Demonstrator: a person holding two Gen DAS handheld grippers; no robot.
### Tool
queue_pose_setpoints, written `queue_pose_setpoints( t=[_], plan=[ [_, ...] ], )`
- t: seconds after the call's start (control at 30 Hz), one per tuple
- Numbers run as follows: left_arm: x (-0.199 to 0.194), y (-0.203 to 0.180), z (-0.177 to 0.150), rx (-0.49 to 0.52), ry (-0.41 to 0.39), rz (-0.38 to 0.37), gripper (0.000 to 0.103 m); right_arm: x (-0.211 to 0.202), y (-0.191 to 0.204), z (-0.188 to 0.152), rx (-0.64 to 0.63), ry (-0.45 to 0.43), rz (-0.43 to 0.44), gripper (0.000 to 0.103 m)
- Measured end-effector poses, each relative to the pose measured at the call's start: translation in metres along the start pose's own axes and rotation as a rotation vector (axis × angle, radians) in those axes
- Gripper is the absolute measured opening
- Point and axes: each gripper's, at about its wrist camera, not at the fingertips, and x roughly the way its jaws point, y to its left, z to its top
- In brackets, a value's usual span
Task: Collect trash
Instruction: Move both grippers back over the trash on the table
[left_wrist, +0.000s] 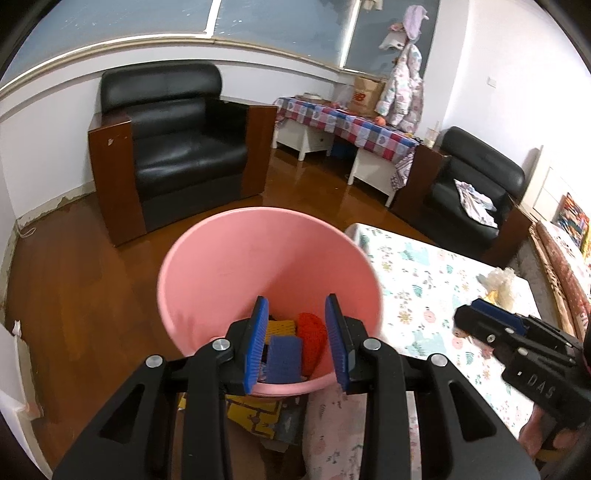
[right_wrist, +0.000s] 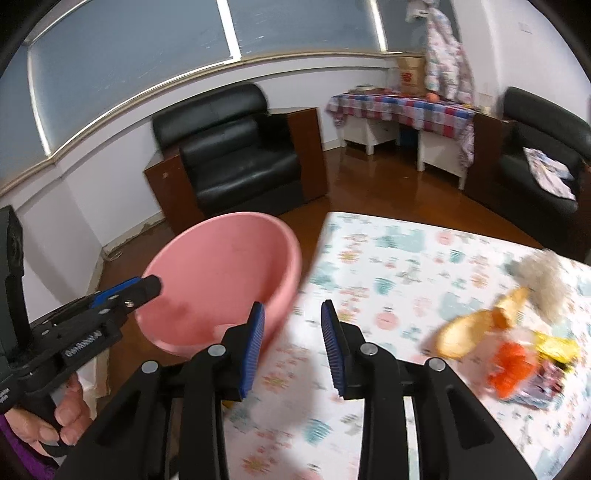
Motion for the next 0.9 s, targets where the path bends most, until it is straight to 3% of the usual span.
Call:
queue_pose_setpoints(
  t=[0.4, 0.57, 0.77, 0.9],
  plan=[
    [0.006, -0.071, -0.009, 0.130, 0.032, -0.138, 0.032, -0.072, -0.111, -0.038, 0.173, -0.075, -0.192, 0.031],
    [0.010, -0.120, -0.017, 0.225, 0.064, -0.243, 0.032, -0.096, -0.156, -0.055, 0.244, -0.099, -0.270, 0.031],
    [0.017, -0.183, -0.032, 0.347, 0.111, -0.369, 0.032, -0.111, -0.198, -0.077, 0.336, -0.097, -0.311, 0.031],
    [0.026, -0.221, -0.041, 0.412, 0.134, -0.404, 0.032, -0.113, -0.212, -0.087, 0.377, -0.093, -0.315, 0.031]
  ],
)
